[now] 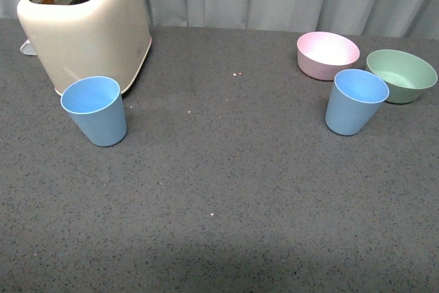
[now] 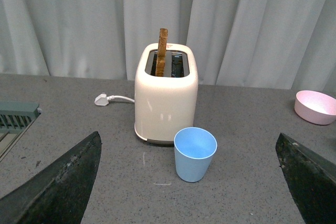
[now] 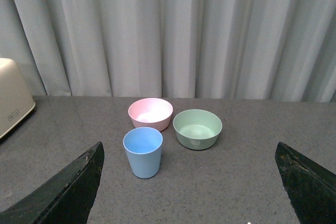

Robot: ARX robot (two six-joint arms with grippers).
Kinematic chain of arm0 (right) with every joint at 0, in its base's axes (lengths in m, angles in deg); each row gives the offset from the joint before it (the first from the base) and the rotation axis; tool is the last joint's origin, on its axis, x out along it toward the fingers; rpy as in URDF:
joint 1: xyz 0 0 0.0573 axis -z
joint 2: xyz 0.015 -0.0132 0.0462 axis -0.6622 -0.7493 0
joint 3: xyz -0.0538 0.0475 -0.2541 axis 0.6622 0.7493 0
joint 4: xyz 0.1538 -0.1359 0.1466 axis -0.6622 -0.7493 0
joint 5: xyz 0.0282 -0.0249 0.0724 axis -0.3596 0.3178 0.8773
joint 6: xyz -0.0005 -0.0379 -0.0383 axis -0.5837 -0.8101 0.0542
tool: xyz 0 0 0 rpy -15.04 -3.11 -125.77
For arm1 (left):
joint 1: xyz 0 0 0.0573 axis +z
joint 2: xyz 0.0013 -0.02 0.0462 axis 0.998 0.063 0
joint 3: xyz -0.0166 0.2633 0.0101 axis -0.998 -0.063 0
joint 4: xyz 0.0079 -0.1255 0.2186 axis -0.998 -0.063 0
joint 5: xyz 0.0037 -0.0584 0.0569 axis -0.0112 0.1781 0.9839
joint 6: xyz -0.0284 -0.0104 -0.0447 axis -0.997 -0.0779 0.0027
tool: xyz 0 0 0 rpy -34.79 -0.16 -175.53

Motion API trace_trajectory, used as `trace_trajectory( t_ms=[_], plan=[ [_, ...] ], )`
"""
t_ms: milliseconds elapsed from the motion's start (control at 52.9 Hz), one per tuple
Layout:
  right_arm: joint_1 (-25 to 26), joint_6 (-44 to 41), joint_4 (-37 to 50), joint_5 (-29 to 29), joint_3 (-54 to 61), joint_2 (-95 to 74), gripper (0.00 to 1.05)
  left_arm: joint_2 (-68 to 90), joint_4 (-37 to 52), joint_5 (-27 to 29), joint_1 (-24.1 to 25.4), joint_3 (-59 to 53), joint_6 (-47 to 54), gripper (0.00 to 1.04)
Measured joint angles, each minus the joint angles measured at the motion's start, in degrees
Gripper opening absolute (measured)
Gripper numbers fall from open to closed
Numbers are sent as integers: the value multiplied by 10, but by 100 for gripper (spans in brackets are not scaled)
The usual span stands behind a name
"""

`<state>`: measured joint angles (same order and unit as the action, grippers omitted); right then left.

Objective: Stack blue cups with both arms

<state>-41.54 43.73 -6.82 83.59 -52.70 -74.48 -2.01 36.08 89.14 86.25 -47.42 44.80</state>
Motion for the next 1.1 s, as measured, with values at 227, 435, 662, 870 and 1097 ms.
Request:
trace_trajectory(
  t_ms=[227,435,662,870,1097],
  plan=[
    [0,0,0,0,0,0,95,0,0,0,0,0,0,98],
    [0,0,0,0,0,0,95,0,0,0,0,0,0,98],
    [0,0,0,0,0,0,95,0,0,0,0,0,0,98],
    [0,0,0,0,0,0,95,0,0,0,0,0,0,98],
    [0,0,0,0,0,0,95,287,23,161,-35,57,-106,98]
  ],
)
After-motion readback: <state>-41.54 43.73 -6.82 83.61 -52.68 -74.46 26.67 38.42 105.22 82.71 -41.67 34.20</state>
